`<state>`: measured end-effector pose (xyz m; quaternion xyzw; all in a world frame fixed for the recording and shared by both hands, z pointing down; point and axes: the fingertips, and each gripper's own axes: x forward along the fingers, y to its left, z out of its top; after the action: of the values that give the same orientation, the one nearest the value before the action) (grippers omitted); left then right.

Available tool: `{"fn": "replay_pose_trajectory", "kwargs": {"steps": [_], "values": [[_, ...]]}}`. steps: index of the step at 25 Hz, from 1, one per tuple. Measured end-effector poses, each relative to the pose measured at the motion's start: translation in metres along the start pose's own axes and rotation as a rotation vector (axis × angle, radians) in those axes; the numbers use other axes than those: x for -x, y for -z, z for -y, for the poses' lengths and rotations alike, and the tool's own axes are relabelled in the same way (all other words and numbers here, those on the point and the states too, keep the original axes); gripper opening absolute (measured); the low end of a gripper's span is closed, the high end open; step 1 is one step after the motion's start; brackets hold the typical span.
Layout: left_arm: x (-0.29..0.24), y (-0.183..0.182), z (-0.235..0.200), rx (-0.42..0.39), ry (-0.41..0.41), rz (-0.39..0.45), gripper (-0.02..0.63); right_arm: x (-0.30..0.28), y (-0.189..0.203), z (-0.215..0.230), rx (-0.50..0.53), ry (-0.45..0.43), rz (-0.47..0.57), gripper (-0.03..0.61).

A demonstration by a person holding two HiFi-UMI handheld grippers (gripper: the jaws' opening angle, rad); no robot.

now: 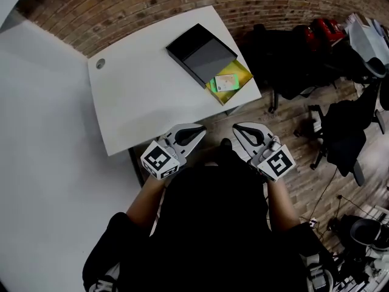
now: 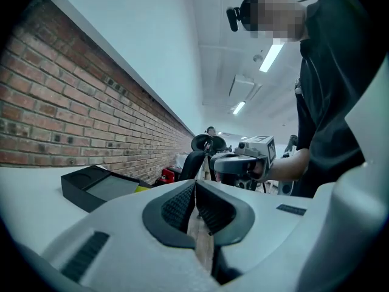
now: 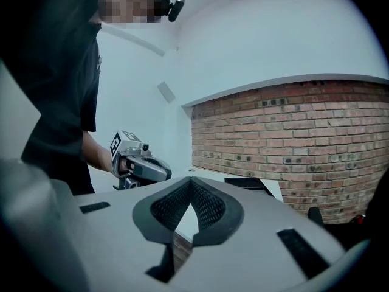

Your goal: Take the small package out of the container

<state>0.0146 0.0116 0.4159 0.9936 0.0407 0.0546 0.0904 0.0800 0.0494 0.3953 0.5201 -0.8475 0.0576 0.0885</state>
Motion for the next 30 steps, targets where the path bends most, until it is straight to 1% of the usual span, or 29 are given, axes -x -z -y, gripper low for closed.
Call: {"fn": "replay_pose_trajectory", "kwargs": {"steps": [7, 9, 13, 17, 22, 27, 30], "values": [[-0.041, -0.028, -0.023, 0.002, -0.06, 0.021, 0.015, 0.001, -0.007, 0.059, 0.031, -0.075, -0.015, 0.005], [-0.049, -0.034, -0.031, 0.001, -0.093, 0.025, 0.015, -0.002, -0.008, 0.07, 0.039, -0.109, -0.009, 0.005], [-0.064, -0.041, -0.048, 0.028, -0.177, 0.042, 0.015, -0.006, -0.008, 0.091, 0.07, -0.186, -0.013, 0.005], [-0.081, -0.039, -0.056, 0.066, -0.23, 0.045, 0.015, -0.01, -0.005, 0.113, 0.064, -0.252, -0.016, 0.005], [-0.09, -0.029, -0.066, 0.09, -0.263, 0.027, 0.015, -0.026, 0.003, 0.139, 0.083, -0.276, -0.034, 0.006], [-0.089, -0.021, -0.095, 0.123, -0.293, 0.036, 0.015, -0.046, 0.012, 0.153, 0.085, -0.29, -0.064, 0.006], [-0.09, -0.021, -0.118, 0.126, -0.295, 0.059, 0.015, -0.061, 0.017, 0.159, 0.116, -0.311, -0.092, 0.006]]}}
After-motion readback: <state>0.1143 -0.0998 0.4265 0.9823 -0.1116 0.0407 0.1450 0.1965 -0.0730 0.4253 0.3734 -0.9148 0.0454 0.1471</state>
